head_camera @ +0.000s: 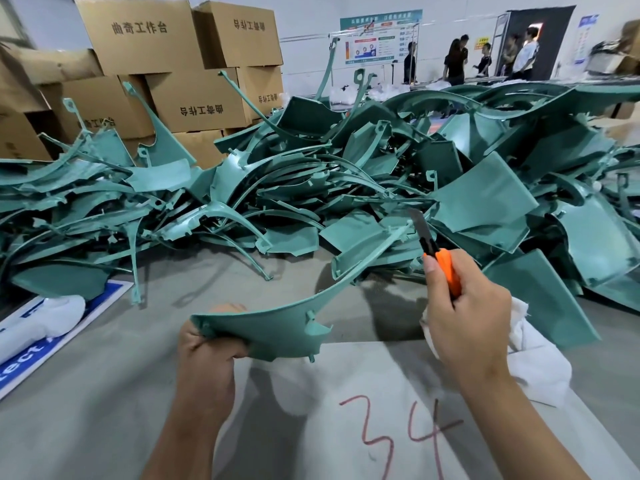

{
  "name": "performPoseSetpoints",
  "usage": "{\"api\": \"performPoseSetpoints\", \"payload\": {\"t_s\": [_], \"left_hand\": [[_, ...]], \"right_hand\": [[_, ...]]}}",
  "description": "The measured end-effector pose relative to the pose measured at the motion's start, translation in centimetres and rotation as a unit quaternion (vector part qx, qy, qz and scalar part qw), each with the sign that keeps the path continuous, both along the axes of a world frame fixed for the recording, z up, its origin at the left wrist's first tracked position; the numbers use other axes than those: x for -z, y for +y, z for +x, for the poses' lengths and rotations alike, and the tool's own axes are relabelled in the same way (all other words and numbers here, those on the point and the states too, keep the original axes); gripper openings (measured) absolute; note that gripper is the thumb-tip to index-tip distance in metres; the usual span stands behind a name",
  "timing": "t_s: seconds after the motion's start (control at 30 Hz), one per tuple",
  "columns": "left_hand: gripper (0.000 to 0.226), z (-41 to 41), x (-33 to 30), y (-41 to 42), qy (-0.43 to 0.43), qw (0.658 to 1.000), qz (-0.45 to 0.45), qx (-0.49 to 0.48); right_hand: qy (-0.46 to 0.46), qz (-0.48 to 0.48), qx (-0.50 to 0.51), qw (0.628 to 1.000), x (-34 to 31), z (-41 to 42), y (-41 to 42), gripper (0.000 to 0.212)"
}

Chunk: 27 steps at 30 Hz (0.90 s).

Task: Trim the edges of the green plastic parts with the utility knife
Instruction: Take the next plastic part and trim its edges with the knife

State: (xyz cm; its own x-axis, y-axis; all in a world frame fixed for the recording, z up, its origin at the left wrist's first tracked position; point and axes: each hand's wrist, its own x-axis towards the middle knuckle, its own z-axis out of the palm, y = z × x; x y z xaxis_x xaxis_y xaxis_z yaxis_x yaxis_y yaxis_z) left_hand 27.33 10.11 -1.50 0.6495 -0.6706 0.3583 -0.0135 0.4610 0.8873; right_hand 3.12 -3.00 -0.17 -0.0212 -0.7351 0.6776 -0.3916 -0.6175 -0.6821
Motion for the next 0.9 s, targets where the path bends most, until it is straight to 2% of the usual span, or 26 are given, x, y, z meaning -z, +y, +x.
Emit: {"api": "performPoseSetpoints", "payload": {"t_s": [0.07,0.13,0.23,0.27,0.37,0.47,0.53,0.7,0.8,0.9], "left_hand": [[0.045,0.1,0.0,-0.1,0.019,1.000,0.003,-0.025],[0.048,0.3,0.2,-0.3,0.035,0.995,0.024,-0.090],[0.023,-0.7,0.2,-0.7,-0.004,0.987,0.038,-0.157],[0.020,-1.1,0.3,-0.9,-0.023,0.985,0.032,-0.170],[0.030,-1.6,0.7,-1.0,-0.111,0.970,0.019,-0.217],[0.050,-1.8,0.7,-1.1,-0.219,0.951,-0.005,-0.220],[0.050,-2.2,0.6,-1.3,-0.256,0.943,0.008,-0.213],[0.043,-3.0,1.2,-1.4,-0.229,0.954,0.030,-0.194],[0.043,-3.2,0.9,-1.4,-0.199,0.960,0.018,-0.195],[0.047,-3.6,0.4,-1.3,-0.120,0.972,-0.004,-0.204]], "right_hand": [[-0.004,0.020,0.018,1.000,0.0,-0.5,-0.4,0.043],[-0.035,0.048,0.033,0.998,-0.1,-0.8,-0.7,0.045],[-0.052,0.033,0.016,0.998,-0.4,0.0,0.3,0.041],[-0.033,0.017,-0.011,0.999,-0.4,0.6,1.2,0.035],[0.027,0.002,-0.164,0.986,0.1,3.3,4.3,0.011],[0.095,-0.049,-0.261,0.959,0.5,4.8,6.5,0.008],[0.123,-0.072,-0.305,0.942,0.5,5.2,7.0,0.012],[0.153,-0.083,-0.334,0.926,0.9,5.5,7.1,0.017],[0.141,-0.098,-0.297,0.939,0.7,5.2,6.6,0.015],[0.117,-0.085,-0.248,0.958,0.5,4.7,5.6,0.012]]}}
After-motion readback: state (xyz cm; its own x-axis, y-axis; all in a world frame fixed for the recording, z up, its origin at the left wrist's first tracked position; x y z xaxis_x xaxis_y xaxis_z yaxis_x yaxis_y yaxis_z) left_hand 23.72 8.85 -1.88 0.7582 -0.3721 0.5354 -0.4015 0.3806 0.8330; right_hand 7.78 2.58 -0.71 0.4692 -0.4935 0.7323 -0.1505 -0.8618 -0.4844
